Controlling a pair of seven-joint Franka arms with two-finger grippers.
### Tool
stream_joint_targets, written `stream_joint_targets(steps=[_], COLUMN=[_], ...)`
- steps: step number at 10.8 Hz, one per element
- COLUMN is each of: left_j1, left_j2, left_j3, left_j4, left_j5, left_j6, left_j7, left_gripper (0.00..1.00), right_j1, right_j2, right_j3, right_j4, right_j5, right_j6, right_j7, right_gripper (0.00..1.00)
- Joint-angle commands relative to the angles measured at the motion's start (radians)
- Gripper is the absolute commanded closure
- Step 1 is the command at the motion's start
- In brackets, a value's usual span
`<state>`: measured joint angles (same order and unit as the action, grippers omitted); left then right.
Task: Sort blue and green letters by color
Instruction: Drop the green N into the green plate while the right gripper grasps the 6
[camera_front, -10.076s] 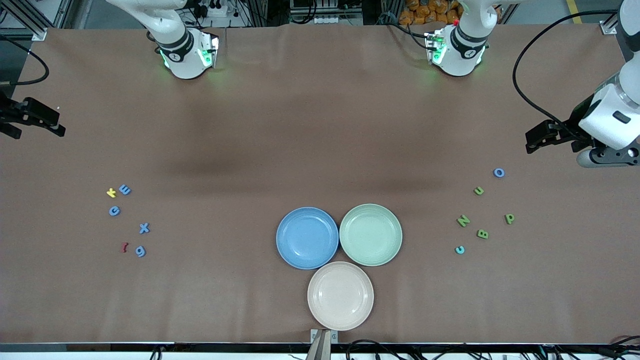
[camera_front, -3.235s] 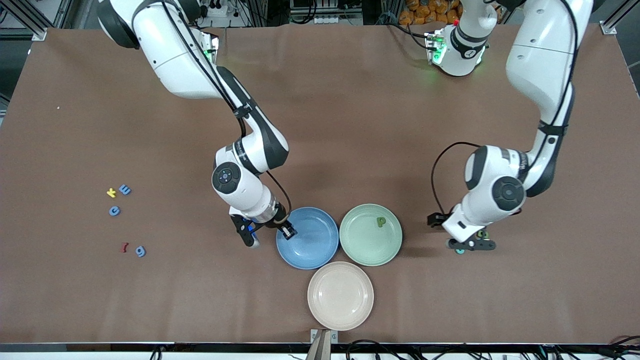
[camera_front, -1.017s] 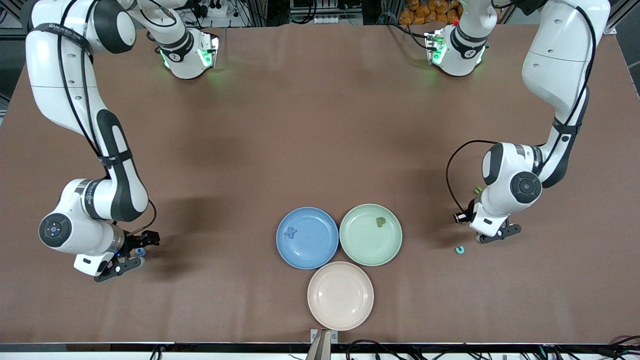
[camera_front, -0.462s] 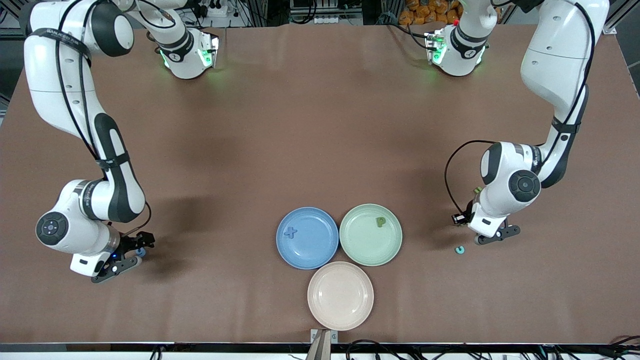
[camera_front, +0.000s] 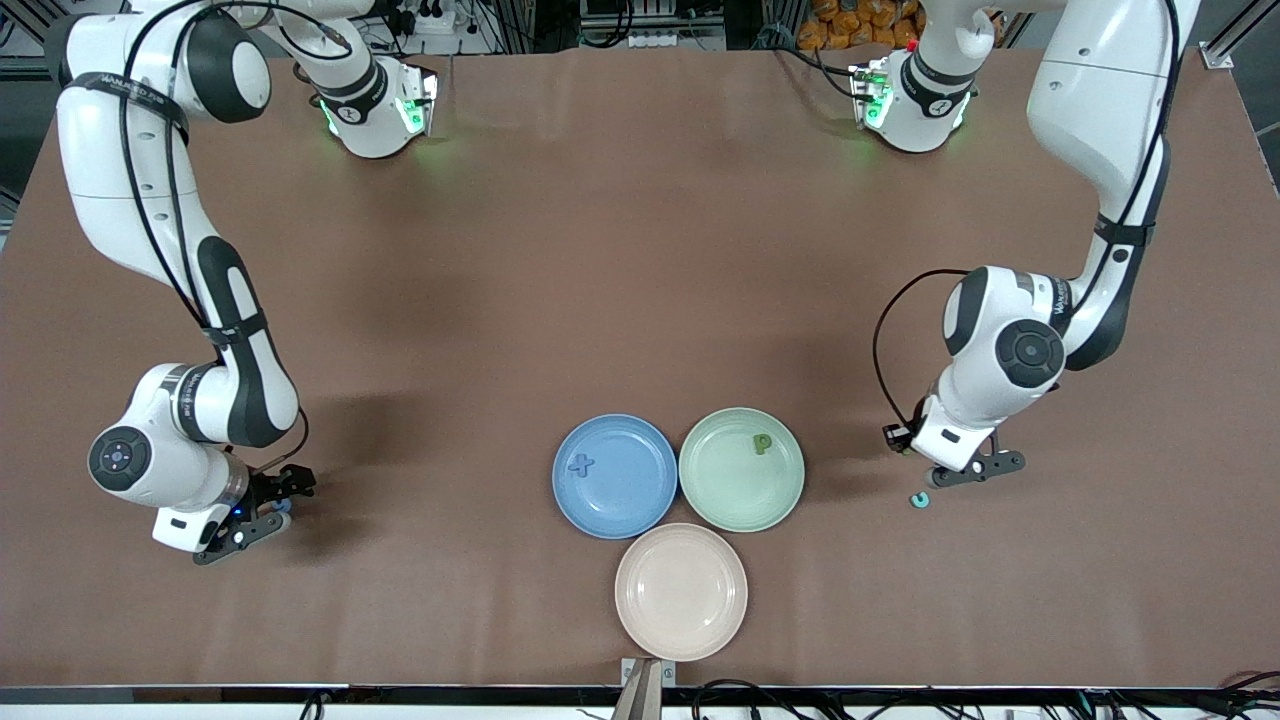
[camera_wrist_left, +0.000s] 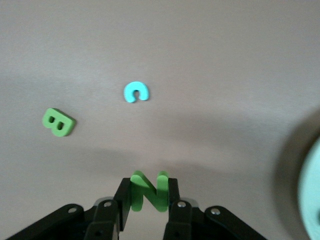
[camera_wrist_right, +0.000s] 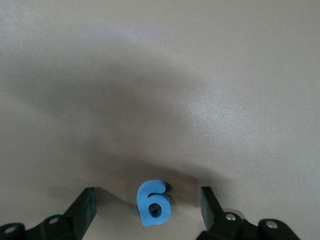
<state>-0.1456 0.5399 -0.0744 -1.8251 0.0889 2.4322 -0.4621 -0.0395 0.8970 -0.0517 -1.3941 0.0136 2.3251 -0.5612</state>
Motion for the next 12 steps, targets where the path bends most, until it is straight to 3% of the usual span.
stream_joint_targets(steps=[1, 6, 12], left_j1=[-0.072, -0.222, -0.285], left_j2=[-0.018, 0.037, 0.192], left_j3=[0.018, 0.018, 0.016], left_j4=[0.020, 0.128, 0.294], left_j5=[0.014, 0.012, 0.009], left_j6=[-0.018, -0.047, -0.047], left_j7=[-0.055, -0.246, -0.332], left_gripper=[0.79, 0.79, 0.79], right_j1=[-0.037, -0.043, -0.030], right_j2=[0.000, -0.003, -0.012], right_j3=[0.023, 0.027, 0.042], right_j4=[-0.019, -0.023, -0.003], right_j5=[-0.001, 0.000, 0.020], right_j6=[0.008, 0.008, -0.004], right_j7=[-0.012, -0.012, 0.020], right_gripper=[1.00, 1.00, 1.00])
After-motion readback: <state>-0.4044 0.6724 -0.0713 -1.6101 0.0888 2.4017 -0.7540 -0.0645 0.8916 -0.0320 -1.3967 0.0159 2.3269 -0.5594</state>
